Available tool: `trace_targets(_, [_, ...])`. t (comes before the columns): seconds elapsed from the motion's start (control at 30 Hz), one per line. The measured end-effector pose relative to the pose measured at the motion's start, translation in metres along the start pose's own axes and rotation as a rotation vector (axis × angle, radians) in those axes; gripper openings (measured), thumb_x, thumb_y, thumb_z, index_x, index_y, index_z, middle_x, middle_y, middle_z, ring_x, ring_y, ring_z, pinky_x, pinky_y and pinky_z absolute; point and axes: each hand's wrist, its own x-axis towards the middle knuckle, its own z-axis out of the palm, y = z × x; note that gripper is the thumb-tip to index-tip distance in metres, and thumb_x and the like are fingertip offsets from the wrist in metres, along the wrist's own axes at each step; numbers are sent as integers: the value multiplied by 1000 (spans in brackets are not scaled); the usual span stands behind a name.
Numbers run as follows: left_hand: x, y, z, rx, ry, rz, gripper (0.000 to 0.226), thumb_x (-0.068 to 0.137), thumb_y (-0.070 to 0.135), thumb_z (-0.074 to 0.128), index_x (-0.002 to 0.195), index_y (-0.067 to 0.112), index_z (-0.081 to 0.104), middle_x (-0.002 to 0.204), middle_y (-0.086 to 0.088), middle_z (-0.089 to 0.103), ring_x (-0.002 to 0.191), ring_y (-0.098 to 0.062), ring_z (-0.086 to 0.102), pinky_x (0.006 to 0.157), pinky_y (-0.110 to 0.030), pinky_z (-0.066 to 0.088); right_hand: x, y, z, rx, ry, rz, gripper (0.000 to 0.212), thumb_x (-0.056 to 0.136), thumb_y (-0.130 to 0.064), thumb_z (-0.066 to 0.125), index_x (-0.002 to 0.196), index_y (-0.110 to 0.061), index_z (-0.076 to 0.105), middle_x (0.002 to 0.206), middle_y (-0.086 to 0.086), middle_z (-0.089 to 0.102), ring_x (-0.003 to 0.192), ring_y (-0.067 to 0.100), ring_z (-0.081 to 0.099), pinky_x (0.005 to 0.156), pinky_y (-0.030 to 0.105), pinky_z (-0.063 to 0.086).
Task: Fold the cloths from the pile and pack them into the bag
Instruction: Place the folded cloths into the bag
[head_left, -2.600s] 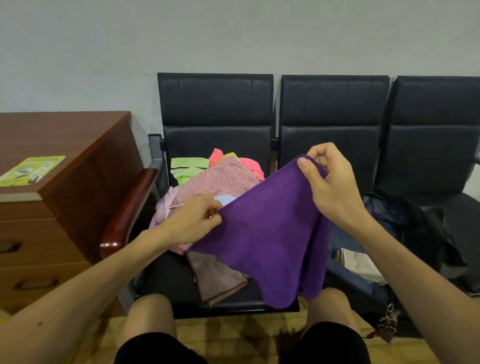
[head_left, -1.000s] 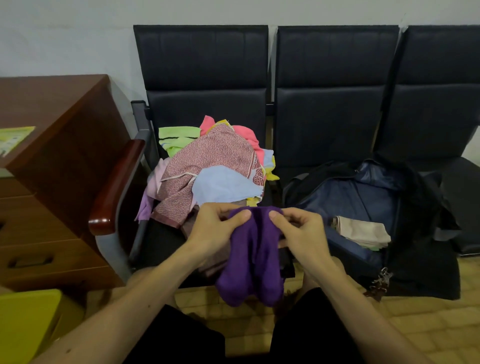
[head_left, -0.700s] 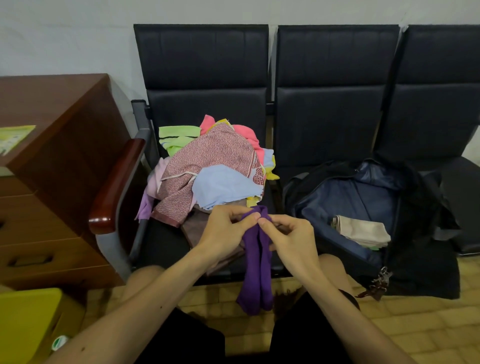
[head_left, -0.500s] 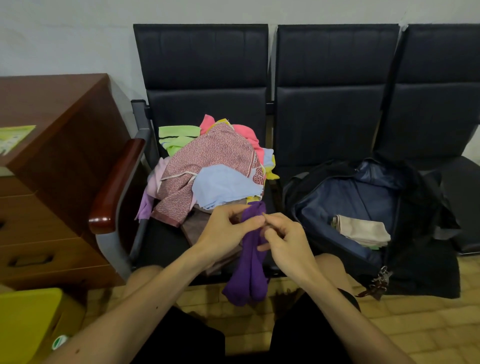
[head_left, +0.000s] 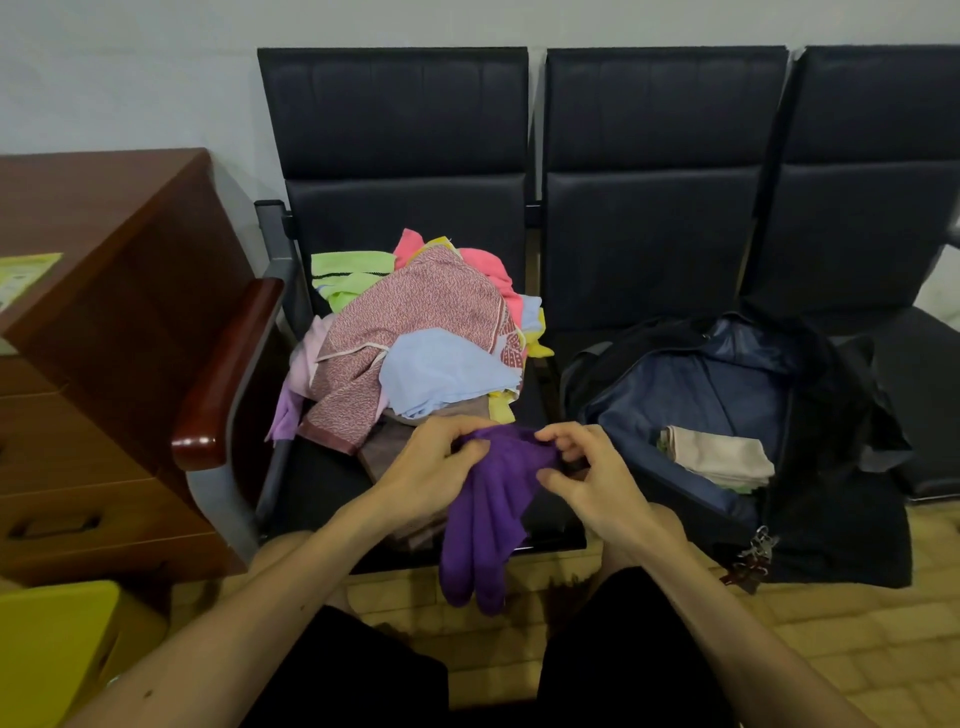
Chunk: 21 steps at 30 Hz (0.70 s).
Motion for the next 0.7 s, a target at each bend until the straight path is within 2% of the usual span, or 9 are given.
trace_targets(0.1, [0, 1, -10, -3, -110, 43, 30, 97, 11, 53, 111, 28, 74, 107, 0, 75, 105, -23, 68, 95, -48, 53, 7, 9, -7, -187, -160, 9, 38, 85, -25, 75, 118, -37, 59, 124, -6, 41, 123, 14, 34, 106, 34, 36])
trace_targets(0.17, [1, 4, -15, -15, -143, 66, 33, 99, 3, 53, 112, 25, 73, 107, 5, 75, 104, -13, 68, 90, -31, 54, 12, 11, -8, -357, -242, 9, 32, 89, -34, 70, 120, -29, 61, 128, -7, 40, 128, 15, 28, 110, 40, 33])
trace_targets(0.27, [0, 6, -22, 0, -124, 83, 44, 96, -4, 54, 111, 34, 69, 108, 21, 73, 107, 2, 64, 91, -15, 48, 18, 6, -15, -441, -296, 26, 23, 92, -40, 65, 107, -22, 68, 123, -4, 57, 123, 16, 45, 102, 46, 41])
trace_targets(0.33, [0, -4, -32, 111, -79, 89, 45, 94, -3, 57, 117, 33, 68, 113, 22, 70, 106, 2, 64, 91, -19, 51, 19, -3, -26, -292, -218, 6, 20, 90, -37, 70, 91, -17, 72, 96, -2, 71, 95, 17, 65, 85, 48, 52])
trace_targets(0.4, [-1, -13, -41, 273, -57, 73, 47, 91, -1, 59, 125, 30, 65, 115, 19, 68, 90, -4, 67, 82, -26, 55, 18, -17, -38, -173, -141, -41, 16, 84, -35, 76, 83, -18, 75, 79, -3, 74, 79, 14, 68, 76, 47, 55])
trace_targets(0.5, [-6, -19, -45, 382, -61, 66, 53, 85, 0, 60, 124, 35, 61, 107, 21, 68, 73, -13, 64, 70, -24, 52, 13, -36, -36, -112, -138, -124, 15, 77, -34, 81, 83, -22, 74, 79, -5, 74, 77, 9, 69, 73, 44, 59])
trace_targets(0.57, [-9, -21, -43, 373, -48, 98, 52, 85, 2, 58, 117, 42, 53, 99, 10, 72, 66, -17, 60, 68, -31, 50, 11, -39, -30, -99, -87, -153, 17, 76, -33, 83, 82, -25, 70, 79, -5, 72, 77, 10, 69, 70, 46, 59])
trace_targets(0.63, [-11, -18, -41, 364, -30, 130, 44, 88, 4, 57, 110, 41, 45, 88, -2, 71, 58, -13, 50, 65, -35, 48, 11, -37, -29, -99, -12, -170, 20, 76, -33, 82, 80, -25, 65, 77, -6, 69, 75, 11, 66, 68, 47, 58])
trace_targets(0.7, [-13, -15, -41, 374, -23, 178, 38, 91, 3, 58, 101, 39, 47, 85, 7, 66, 60, -6, 49, 63, -30, 45, 12, -36, -31, -112, 30, -179, 22, 78, -32, 81, 77, -25, 61, 74, -7, 65, 72, 10, 63, 67, 46, 57])
